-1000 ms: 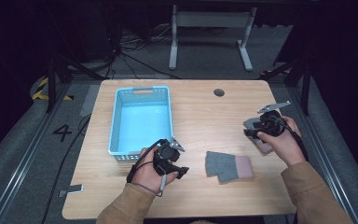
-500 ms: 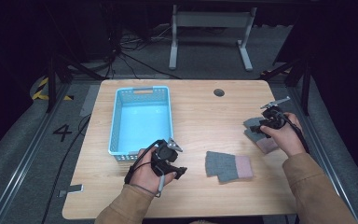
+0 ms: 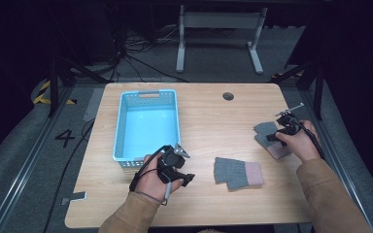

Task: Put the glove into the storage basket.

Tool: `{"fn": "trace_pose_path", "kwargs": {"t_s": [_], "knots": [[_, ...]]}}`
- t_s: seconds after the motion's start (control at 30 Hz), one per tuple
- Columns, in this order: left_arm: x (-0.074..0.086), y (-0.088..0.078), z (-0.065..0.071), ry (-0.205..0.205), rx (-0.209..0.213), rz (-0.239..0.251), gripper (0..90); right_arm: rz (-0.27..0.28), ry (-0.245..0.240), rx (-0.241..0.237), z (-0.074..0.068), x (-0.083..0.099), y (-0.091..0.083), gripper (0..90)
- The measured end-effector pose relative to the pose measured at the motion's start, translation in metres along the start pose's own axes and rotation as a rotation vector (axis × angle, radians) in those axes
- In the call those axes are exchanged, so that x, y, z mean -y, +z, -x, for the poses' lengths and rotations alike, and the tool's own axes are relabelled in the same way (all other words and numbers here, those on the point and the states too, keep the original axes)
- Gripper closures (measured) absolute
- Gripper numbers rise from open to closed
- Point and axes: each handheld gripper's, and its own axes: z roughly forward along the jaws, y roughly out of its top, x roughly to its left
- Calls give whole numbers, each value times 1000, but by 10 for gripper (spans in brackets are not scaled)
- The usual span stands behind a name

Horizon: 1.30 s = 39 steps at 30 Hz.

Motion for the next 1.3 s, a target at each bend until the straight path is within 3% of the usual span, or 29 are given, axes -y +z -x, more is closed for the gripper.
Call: {"fn": "trace_pose_path", "kwargs": {"t_s": [0.37,0.7,0.9,1.07,1.3], "knots": [[0,0,0,2,1,-2,445,-41,12,11,2,4,9,424],[0,0,1,3,1,1,447,-26,-5,4,-5,5,7,739],[0,0,0,0,-1,0,449,-31,-11,-2,-5,5,5,784],[-1,0,0,2,4,0,451,-23,-3,-19,-4,5,-3,790],[-6,2,3,13,13,5,452,25,-46,-31,-10,6,-32,786]]}}
